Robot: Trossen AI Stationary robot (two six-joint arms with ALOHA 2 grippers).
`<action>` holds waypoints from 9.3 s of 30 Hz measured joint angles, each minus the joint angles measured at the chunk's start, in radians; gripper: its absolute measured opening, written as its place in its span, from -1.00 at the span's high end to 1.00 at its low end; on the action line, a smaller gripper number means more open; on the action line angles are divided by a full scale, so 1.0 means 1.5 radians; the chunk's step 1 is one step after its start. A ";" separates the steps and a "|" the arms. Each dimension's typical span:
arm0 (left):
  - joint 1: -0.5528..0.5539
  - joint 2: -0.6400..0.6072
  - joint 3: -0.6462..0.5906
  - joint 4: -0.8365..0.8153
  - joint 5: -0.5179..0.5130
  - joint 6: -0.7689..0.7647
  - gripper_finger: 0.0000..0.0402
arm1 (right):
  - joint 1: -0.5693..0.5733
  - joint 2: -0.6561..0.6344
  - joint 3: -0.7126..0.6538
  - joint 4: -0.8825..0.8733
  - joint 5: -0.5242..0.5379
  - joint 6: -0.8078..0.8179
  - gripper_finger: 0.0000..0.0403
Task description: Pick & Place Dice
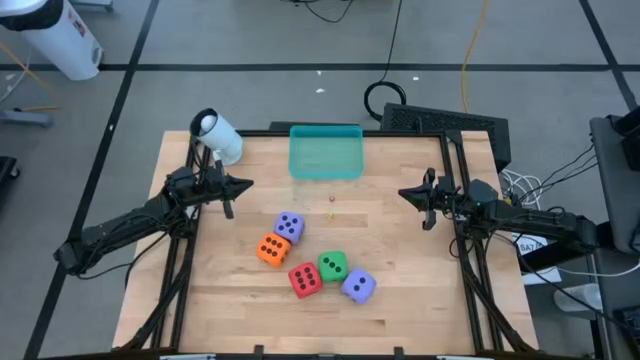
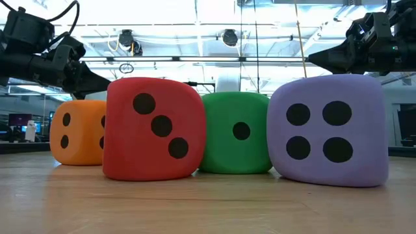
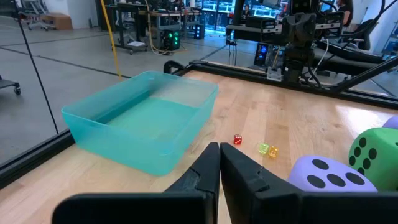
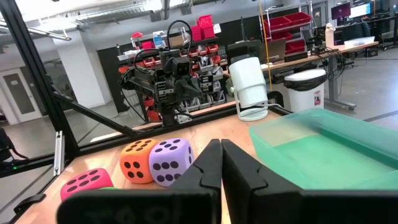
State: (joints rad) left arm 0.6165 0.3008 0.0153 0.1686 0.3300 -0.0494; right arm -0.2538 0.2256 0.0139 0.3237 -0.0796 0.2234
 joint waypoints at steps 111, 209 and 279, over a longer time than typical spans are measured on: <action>-0.232 0.250 0.253 -0.026 -0.134 0.181 0.89 | 0.437 0.688 0.853 -0.647 0.594 0.049 0.38; -0.233 0.250 0.253 -0.060 -0.134 0.136 0.89 | 0.432 1.064 0.959 -1.021 0.133 0.448 -0.94; -0.233 0.250 0.253 -0.060 -0.133 0.147 0.89 | 0.397 0.975 0.865 -0.866 0.073 0.482 -0.94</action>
State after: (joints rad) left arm 0.2665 0.6761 0.3946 0.0781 0.1299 0.1707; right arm 0.3424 1.6889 1.3109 -0.9760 0.0295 0.9467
